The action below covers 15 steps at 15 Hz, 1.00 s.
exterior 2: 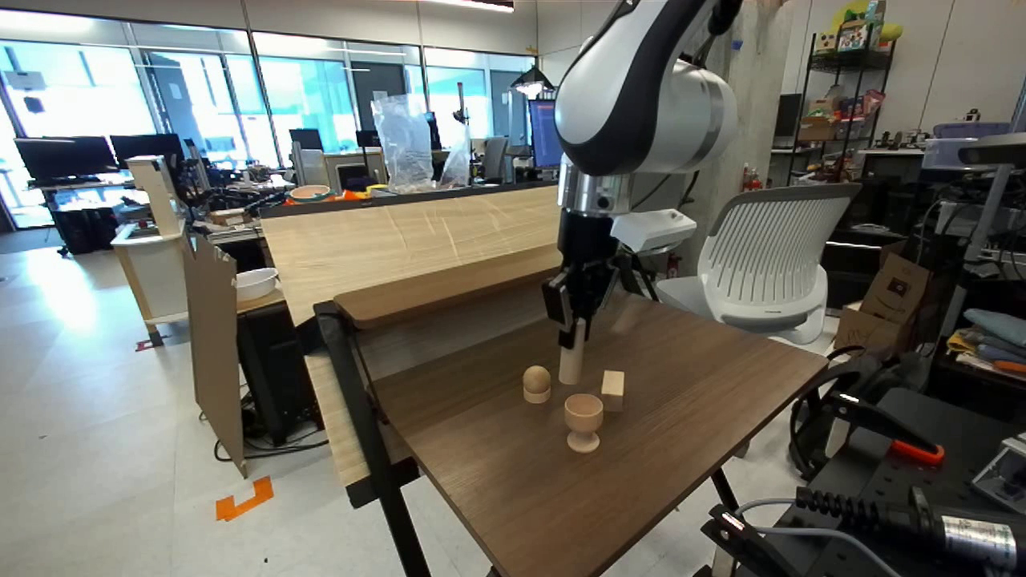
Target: Remove the wooden cylinder from the top of the block on the right and place it on the table
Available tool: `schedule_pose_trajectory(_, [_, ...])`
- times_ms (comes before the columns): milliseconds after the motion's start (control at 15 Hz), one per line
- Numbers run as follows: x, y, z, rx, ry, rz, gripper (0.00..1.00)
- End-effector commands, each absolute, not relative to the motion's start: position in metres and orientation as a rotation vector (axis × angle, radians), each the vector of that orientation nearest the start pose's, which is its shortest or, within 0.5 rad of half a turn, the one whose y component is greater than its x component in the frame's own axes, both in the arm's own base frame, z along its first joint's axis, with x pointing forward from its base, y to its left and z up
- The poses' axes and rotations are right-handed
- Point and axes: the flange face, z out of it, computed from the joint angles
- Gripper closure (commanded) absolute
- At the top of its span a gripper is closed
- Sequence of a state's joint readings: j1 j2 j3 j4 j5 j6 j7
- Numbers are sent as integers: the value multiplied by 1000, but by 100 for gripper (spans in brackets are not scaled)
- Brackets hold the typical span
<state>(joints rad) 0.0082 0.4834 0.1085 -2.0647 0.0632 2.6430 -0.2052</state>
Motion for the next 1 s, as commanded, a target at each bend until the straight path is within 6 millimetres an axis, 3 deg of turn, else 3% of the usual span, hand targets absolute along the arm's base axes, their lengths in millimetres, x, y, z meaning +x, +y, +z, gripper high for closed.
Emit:
schedule_pose_trajectory(0, [600,91,212,-3021,-432,-176,92])
schedule_pose_trajectory(333, [600,105,204,-3013,-491,-199,92])
schedule_pose_trajectory(933, [604,109,177,-3024,-535,-243,92])
